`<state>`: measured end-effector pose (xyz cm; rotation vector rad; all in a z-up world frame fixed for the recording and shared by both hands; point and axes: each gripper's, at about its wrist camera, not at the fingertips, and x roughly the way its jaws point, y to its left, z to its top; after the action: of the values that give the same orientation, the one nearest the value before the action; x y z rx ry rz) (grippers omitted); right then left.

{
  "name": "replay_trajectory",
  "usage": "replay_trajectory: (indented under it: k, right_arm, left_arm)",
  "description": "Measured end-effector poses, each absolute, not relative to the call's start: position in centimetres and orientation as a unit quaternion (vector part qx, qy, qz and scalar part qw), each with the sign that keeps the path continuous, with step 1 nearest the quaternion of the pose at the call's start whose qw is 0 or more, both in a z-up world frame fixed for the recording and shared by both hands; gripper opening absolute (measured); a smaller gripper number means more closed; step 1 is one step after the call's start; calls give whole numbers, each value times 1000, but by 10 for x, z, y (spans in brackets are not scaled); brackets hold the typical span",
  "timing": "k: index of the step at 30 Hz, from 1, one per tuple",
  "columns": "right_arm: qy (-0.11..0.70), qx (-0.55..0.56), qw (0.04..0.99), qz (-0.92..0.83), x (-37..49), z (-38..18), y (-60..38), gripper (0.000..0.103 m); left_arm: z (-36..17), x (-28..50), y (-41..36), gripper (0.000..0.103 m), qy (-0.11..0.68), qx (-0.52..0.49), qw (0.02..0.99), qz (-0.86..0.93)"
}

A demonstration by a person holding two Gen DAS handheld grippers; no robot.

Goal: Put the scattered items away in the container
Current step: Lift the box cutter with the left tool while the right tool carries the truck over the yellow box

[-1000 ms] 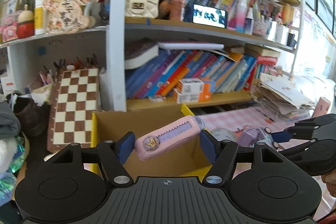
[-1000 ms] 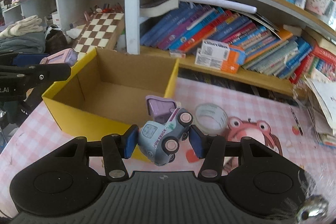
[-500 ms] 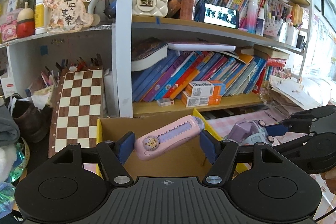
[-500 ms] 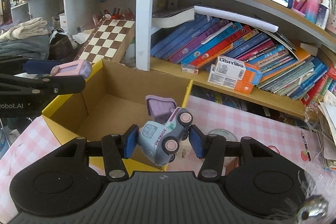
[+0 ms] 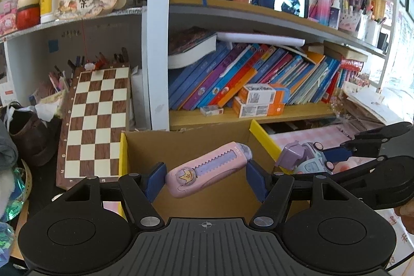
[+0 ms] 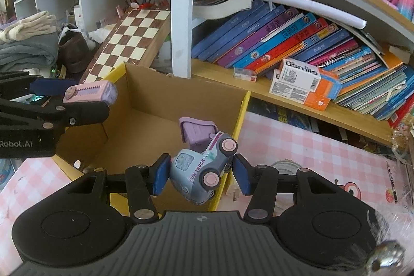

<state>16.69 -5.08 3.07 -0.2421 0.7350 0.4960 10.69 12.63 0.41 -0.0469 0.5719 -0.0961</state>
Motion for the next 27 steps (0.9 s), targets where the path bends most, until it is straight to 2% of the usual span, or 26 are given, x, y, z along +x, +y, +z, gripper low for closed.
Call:
replay_trajectory:
  k: [27]
  right_arm:
    - [389,-140,867,279,205,-3,-23,50]
  left_arm:
    - [-33,139,131,68,337,3,941,-33]
